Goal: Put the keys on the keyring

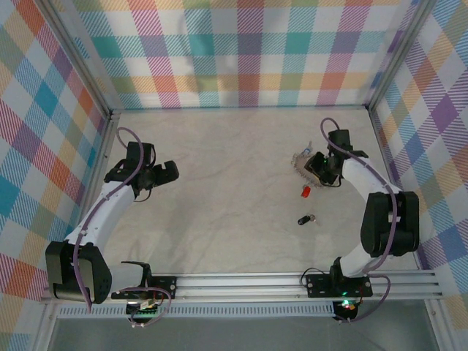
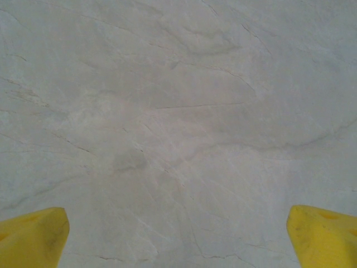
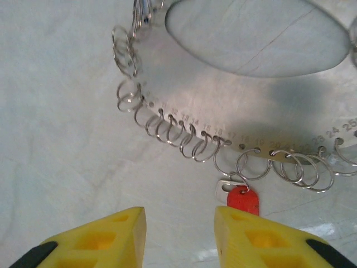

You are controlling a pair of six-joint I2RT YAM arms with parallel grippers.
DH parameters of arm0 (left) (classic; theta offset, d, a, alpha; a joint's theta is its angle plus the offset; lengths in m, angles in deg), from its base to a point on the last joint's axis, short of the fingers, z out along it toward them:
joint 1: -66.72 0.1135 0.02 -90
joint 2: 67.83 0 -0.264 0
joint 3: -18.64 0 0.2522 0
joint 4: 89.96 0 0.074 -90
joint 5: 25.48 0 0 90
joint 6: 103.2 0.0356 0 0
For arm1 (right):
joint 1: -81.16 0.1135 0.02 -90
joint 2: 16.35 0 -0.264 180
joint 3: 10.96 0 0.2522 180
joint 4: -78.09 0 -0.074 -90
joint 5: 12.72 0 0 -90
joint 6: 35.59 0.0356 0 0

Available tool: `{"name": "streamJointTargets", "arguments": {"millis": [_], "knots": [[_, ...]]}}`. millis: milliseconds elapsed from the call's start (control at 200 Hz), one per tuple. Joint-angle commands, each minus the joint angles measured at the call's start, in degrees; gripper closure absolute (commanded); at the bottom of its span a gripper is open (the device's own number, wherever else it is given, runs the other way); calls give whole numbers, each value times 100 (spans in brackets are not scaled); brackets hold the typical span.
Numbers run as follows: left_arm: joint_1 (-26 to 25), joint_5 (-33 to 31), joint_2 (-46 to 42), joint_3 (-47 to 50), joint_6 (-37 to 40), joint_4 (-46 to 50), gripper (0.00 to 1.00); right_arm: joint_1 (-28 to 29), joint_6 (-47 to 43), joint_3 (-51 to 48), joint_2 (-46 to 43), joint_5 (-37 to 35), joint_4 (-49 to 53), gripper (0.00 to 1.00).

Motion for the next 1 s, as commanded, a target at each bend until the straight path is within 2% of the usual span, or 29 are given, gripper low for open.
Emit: {"name": "streamJointTargets", "arguments": {"millis": [0,75,220,395,455,540,660,805,995], "knots": [[-60,238,11,-123,-268,69,0,-70,859,86,1,-235,-67,68],[-55,344,32,-84,-378,3,0,-189,1112,86,165,-26,-196,74],[-55,717,134,-175,-318,42,0,-220,1080,182,377,-50,-242,75],[-57,730,262,-294,-319,106,0,-223,1054,284,698,211,-249,78],[-60,755,277,-294,-328,106,0,-222,1048,280,753,249,-196,76],[-55,744,272,-304,-291,156,0,-214,917,163,740,349,-153,63],[-56,625,230,-313,-231,194,0,-84,728,-355,660,665,-503,56],[-56,687,246,-263,-247,154,0,63,743,-896,565,946,-1152,51],[-60,709,300,-293,-239,163,0,300,761,-931,781,1061,-1329,49]]}}
